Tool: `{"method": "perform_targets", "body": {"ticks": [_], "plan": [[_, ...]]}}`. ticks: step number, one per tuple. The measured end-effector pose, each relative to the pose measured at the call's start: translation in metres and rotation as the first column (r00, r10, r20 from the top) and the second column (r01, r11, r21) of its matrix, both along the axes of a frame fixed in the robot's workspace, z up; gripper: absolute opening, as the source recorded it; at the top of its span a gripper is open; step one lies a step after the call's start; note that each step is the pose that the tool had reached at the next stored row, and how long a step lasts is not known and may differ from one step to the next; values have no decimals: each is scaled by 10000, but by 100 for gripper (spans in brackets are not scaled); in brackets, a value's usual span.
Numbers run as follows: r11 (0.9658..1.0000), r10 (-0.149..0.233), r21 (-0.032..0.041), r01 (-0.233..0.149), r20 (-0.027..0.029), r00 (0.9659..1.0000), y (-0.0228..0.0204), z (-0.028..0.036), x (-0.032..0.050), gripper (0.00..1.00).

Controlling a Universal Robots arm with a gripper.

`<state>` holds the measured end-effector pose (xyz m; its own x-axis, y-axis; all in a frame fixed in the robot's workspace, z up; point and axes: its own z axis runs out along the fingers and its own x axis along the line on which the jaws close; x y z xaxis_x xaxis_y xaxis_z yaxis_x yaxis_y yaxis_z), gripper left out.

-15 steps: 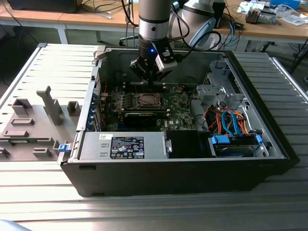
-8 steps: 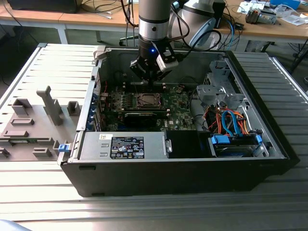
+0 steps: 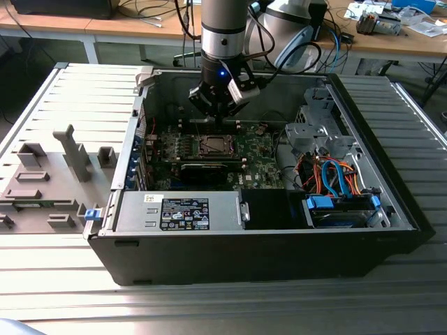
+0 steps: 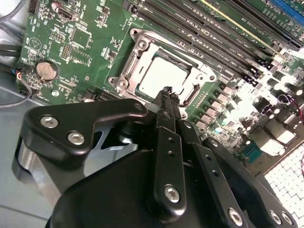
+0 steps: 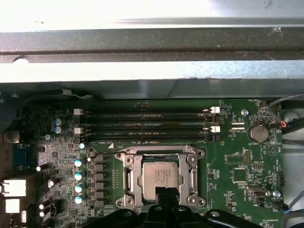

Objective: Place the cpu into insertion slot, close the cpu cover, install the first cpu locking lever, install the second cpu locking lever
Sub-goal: 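Install the first cpu locking lever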

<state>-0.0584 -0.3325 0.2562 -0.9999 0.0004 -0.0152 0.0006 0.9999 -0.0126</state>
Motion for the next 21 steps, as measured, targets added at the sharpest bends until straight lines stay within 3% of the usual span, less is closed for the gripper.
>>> {"method": "perform_targets", "body": {"ticks": [21], "plan": [[9967,809,0,-809,0,9967,0,0,0,11]]}}
